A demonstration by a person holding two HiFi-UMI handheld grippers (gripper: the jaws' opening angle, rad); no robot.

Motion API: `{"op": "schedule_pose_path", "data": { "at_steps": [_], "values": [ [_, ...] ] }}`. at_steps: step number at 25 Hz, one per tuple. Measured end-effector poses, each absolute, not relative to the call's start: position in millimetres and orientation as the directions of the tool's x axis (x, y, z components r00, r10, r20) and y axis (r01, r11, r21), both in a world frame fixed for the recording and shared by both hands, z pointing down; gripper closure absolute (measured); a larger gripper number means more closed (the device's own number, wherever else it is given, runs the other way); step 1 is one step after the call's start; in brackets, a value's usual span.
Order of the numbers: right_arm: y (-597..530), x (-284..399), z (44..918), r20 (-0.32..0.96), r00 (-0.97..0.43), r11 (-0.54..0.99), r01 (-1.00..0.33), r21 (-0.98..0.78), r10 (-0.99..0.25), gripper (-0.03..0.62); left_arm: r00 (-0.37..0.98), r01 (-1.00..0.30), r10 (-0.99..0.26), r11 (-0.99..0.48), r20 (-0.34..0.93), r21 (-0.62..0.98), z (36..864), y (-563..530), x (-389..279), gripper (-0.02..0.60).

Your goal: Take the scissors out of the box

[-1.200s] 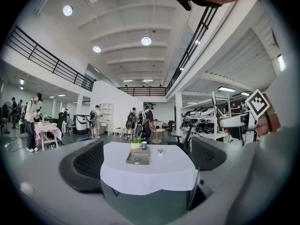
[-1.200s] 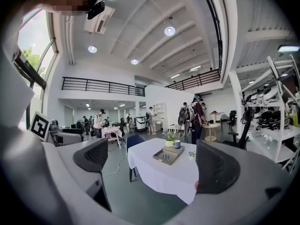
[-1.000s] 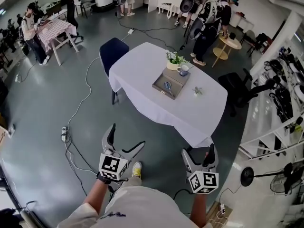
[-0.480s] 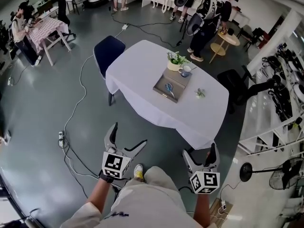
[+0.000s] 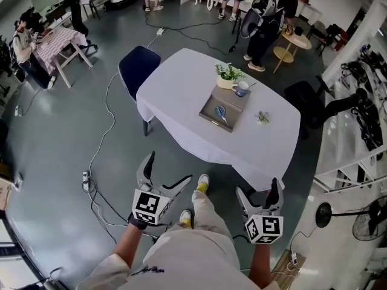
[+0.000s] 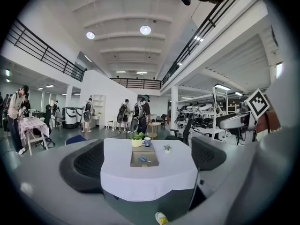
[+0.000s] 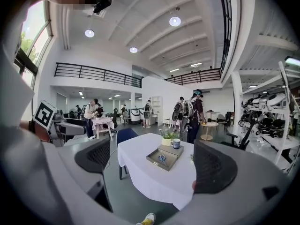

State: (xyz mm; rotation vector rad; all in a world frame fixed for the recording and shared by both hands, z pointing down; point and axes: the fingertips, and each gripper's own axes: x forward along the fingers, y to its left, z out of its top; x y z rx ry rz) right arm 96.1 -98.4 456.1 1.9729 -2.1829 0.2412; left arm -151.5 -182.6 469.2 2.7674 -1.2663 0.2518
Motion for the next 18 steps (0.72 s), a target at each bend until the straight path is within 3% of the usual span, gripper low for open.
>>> {"op": "schedule_pose_path", "data": {
  "at_steps": [7, 18],
  "values": [
    [-173, 96, 466, 0.253, -0.17, 0.177, -0.984, 0.003, -0.952, 0.052, 0.603, -0.787, -0.768, -0.617, 0.218, 0.002, 476, -245, -152, 0.003],
    [-290, 141, 471, 0.244, -0.208, 0.213, -0.977, -0.008, -0.947, 0.063, 0.629, -0.743, -0.743, -0.661, 0.229, -0.104, 458, -360, -87, 0.002]
  ]
}}
